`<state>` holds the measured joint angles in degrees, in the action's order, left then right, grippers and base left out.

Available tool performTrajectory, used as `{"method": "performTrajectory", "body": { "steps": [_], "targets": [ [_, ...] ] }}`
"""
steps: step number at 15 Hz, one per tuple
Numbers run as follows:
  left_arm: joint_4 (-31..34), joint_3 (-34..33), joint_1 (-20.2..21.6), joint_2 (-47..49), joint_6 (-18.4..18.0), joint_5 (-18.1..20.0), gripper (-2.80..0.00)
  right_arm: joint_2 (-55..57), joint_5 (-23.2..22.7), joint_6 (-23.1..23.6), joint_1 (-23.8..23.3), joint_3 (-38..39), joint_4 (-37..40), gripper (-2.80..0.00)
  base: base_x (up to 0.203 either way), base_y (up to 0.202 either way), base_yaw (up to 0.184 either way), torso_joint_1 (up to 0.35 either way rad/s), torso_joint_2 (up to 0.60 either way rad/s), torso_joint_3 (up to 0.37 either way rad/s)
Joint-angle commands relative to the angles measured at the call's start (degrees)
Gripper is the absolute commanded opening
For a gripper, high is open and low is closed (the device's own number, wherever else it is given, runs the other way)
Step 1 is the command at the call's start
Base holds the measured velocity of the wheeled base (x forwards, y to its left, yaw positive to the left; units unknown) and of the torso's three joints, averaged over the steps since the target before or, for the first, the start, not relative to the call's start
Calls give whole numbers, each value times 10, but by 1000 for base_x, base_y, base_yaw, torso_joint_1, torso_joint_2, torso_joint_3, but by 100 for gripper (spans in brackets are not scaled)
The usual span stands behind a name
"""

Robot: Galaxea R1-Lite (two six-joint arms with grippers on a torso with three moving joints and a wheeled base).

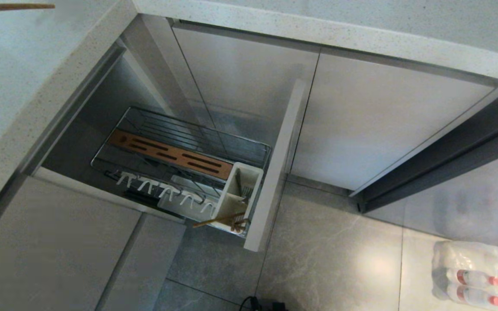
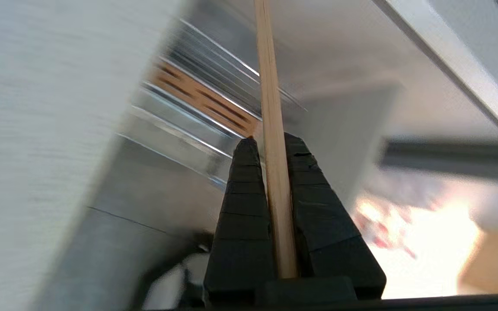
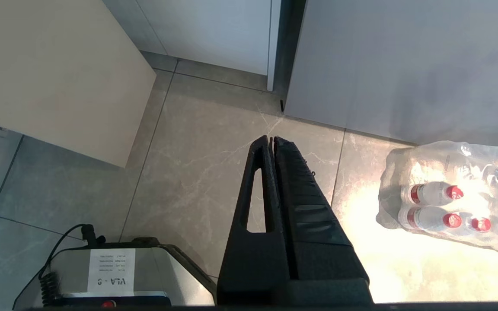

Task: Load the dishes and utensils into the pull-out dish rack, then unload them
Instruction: Take the chopsticks out of the cupboard

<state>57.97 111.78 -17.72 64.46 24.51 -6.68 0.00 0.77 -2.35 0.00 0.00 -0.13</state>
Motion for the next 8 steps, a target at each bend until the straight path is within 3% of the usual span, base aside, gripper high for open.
{"method": "performTrajectory", "body": {
  "steps": [1,8],
  "targets": [
    [1,0,38,-1,-5,-6,-280,1,0,0,0,0,0,-280,0,0,0,0,0,0],
    [-82,-5,232,29,-13,-17,-280,1,0,0,0,0,0,-280,0,0,0,0,0,0]
  ]
}}
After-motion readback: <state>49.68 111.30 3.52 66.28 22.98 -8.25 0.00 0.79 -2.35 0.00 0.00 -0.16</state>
